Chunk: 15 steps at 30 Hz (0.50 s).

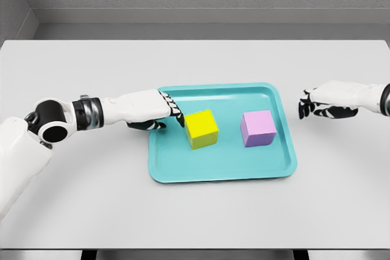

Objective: Push two cubes

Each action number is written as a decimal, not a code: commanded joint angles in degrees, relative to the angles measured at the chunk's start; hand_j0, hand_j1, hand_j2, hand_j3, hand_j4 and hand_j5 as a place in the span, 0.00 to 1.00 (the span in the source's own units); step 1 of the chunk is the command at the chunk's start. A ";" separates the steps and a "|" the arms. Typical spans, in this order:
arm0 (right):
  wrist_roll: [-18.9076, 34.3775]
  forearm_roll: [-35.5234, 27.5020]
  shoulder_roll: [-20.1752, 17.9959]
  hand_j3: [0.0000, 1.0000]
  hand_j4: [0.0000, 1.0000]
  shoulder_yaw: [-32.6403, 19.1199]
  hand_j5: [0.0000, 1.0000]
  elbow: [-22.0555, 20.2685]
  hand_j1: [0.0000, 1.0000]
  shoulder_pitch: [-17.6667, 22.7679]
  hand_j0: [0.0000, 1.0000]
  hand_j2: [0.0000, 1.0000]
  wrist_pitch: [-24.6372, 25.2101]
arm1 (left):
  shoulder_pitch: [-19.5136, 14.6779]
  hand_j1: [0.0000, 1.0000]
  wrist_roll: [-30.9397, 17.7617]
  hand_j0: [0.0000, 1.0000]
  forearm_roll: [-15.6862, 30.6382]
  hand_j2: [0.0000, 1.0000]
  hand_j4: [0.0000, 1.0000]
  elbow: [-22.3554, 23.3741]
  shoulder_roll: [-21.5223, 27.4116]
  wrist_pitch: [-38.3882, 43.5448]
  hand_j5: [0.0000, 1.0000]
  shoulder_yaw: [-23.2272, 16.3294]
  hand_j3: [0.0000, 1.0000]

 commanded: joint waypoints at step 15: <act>-0.39 3.61 -1.36 0.83 0.83 -0.51 0.83 5.35 0.83 -2.02 0.83 0.83 0.55 | -1.14 0.61 0.02 0.61 -0.02 0.61 0.61 2.82 -2.50 0.16 0.61 -0.14 0.61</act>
